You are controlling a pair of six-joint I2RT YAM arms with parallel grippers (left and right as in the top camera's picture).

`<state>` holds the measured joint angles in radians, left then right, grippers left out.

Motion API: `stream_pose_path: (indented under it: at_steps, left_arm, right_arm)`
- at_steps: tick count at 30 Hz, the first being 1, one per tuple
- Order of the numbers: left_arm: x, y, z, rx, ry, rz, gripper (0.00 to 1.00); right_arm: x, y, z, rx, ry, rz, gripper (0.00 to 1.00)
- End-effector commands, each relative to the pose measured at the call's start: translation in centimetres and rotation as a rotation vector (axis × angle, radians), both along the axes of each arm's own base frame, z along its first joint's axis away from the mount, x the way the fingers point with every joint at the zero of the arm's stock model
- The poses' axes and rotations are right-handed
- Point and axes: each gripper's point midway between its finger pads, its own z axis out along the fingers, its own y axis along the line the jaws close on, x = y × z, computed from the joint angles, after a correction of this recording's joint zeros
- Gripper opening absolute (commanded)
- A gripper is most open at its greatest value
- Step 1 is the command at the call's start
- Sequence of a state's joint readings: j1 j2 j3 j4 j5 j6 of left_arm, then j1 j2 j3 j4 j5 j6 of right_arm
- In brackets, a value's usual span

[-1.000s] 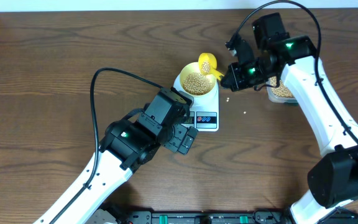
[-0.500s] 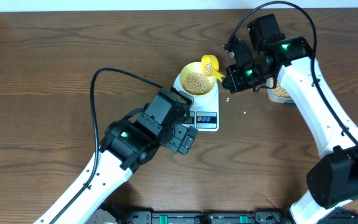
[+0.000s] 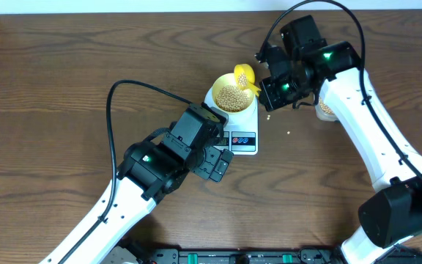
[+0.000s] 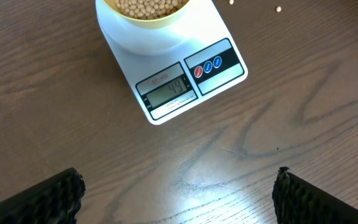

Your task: Scoop item into bowl and weigh 50g on scale

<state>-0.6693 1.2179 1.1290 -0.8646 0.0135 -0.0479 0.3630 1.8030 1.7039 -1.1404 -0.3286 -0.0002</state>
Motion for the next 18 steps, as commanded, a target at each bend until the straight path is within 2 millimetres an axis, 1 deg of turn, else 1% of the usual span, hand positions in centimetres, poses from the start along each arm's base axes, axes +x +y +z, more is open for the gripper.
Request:
stream_pose_path:
  at_steps: [1, 6, 18]
  left_arm:
    - [0.35, -0.11, 0.82, -0.007, -0.02, -0.004, 0.99]
    - [0.35, -0.11, 0.82, -0.007, -0.02, -0.004, 0.99]
    - [0.35, -0.1, 0.82, -0.007, -0.02, -0.003, 0.99]
  right_arm:
    - [0.03, -0.45, 1.43, -0.027, -0.052, 0.013, 0.01]
    - [-0.64, -0.19, 1.44, -0.04, -0.039, 0.033, 0.01]
    - [-0.57, -0.11, 1.53, -0.051, -0.05, 0.038, 0.01]
